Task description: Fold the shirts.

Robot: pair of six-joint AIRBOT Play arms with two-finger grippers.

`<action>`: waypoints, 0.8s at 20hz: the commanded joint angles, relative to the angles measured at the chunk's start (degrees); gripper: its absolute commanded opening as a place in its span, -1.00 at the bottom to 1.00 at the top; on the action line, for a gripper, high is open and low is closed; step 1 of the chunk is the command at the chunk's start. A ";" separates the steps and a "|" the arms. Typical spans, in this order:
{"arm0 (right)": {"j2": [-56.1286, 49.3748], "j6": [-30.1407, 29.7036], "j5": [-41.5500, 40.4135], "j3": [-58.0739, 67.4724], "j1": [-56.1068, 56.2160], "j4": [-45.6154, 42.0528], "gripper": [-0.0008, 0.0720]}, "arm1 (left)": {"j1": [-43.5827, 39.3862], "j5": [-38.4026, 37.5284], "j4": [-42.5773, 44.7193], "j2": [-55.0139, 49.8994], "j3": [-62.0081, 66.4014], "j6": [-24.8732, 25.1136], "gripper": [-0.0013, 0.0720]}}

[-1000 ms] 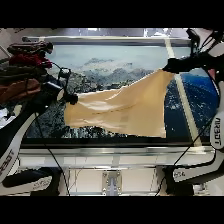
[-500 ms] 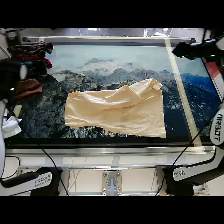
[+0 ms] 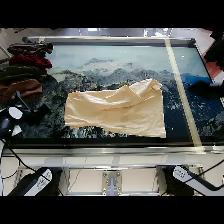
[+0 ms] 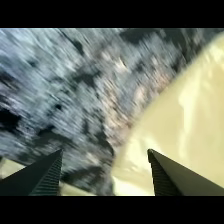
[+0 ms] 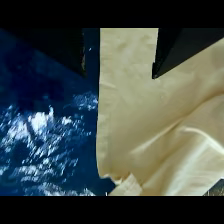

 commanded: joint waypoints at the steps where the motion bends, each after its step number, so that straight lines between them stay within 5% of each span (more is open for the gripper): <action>1: 7.98 -3.65 -2.84 -19.93 -2.05 6.67 0.26 | 1.57 -0.70 -21.81 -6.54 -4.59 12.76 0.66; 6: 12.68 -4.76 -1.88 -23.91 -2.05 7.78 0.26 | 1.55 -2.27 -36.85 -15.69 -4.57 27.47 0.66; 10: 16.48 -4.70 -1.07 -23.93 -2.05 7.69 0.26 | 1.55 -2.10 -36.74 -17.11 -4.57 28.76 0.45; 12: 18.08 -4.50 -0.87 -23.93 -2.05 7.69 0.17 | 1.51 -2.47 -37.42 -17.16 -4.57 28.83 -0.17; 13: 18.99 -4.50 -0.63 -23.93 -2.05 7.67 -0.08 | 1.46 -2.99 -38.69 -17.09 -4.57 30.25 -0.48; 15: 20.87 -3.54 0.83 -23.98 -2.05 6.64 -0.13 | 1.49 -4.04 -42.53 -16.15 -4.57 34.05 -0.89; 16: 21.53 -1.92 2.12 -24.57 -2.05 4.24 -0.12 | 1.51 -4.02 -43.58 -15.26 -4.57 34.88 -0.92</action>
